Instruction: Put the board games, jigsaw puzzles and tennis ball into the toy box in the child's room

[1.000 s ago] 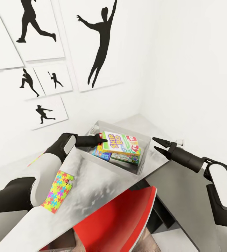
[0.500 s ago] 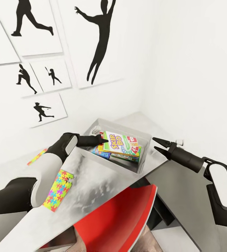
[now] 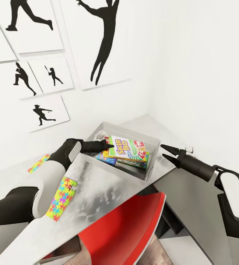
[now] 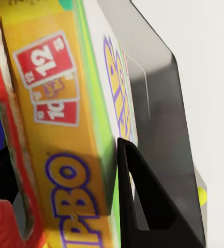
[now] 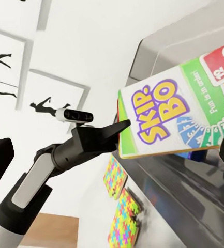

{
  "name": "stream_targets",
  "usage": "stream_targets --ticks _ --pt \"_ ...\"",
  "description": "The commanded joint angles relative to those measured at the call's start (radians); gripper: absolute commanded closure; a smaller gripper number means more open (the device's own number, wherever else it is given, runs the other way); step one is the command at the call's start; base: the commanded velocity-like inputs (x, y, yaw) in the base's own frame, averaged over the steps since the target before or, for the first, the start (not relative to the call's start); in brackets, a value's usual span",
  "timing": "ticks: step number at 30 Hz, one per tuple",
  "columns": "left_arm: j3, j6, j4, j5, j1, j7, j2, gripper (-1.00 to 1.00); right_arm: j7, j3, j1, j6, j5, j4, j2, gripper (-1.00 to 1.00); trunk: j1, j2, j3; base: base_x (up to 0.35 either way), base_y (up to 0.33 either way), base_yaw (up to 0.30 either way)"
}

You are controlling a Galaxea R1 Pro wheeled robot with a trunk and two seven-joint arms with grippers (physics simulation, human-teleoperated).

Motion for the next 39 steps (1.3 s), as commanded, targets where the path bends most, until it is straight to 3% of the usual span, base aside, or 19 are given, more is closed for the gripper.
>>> stream_targets --ticks 1,13,39 --pt "0.0 -0.001 0.0 -0.006 -0.001 0.0 0.0 1.0 0.01 -0.001 -0.001 0.004 0.01 0.0 0.001 -1.0 0.001 -0.002 -0.003 0.0 0.0 0.0" --pt "-0.047 -0.03 -0.023 -0.006 -0.001 0.0 0.0 1.0 0.01 0.002 -0.001 0.004 0.012 0.0 0.004 -1.0 0.001 -0.002 -0.023 0.0 0.0 0.0" --pt "-0.052 -0.045 -0.042 -0.007 -0.001 0.0 0.001 1.0 0.01 -0.005 -0.001 0.004 0.02 0.0 0.005 -1.0 0.001 -0.002 -0.062 0.0 0.0 0.0"
